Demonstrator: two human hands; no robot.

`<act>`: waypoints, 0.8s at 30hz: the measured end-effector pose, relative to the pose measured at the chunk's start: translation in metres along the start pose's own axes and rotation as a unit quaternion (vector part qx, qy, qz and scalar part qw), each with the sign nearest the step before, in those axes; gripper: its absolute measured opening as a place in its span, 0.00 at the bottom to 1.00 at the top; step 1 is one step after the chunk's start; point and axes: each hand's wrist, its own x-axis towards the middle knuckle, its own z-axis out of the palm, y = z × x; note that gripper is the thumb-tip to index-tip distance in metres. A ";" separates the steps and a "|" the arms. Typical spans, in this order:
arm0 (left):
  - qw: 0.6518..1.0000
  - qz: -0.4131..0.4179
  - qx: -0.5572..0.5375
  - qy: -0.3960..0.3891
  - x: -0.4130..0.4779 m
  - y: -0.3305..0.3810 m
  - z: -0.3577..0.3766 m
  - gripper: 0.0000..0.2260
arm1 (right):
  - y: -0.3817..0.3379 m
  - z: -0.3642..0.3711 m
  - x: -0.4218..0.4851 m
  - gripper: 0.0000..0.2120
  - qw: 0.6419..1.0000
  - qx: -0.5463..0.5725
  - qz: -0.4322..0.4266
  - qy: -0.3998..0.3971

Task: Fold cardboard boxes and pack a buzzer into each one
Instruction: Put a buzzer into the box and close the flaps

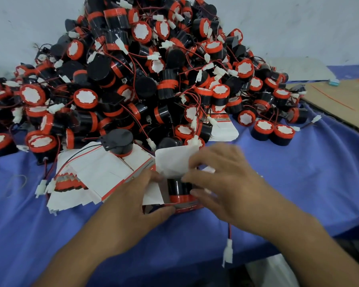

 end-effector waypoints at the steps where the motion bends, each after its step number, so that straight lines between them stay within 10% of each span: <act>1: 1.000 0.000 0.000 0.000 0.000 0.000 0.001 0.22 | -0.002 0.002 0.001 0.13 0.999 0.018 -0.011 -0.046; 5: 1.000 -0.006 0.007 0.001 0.000 -0.003 0.003 0.24 | -0.002 0.007 0.004 0.25 0.987 0.090 0.061 -0.115; 13: 1.000 0.010 0.013 -0.015 -0.002 -0.002 0.004 0.26 | 0.002 0.004 0.010 0.15 0.903 0.304 0.299 -0.062; 24: 0.999 0.041 -0.016 -0.012 -0.002 0.001 0.002 0.29 | 0.007 0.002 0.013 0.02 0.813 0.417 0.406 -0.021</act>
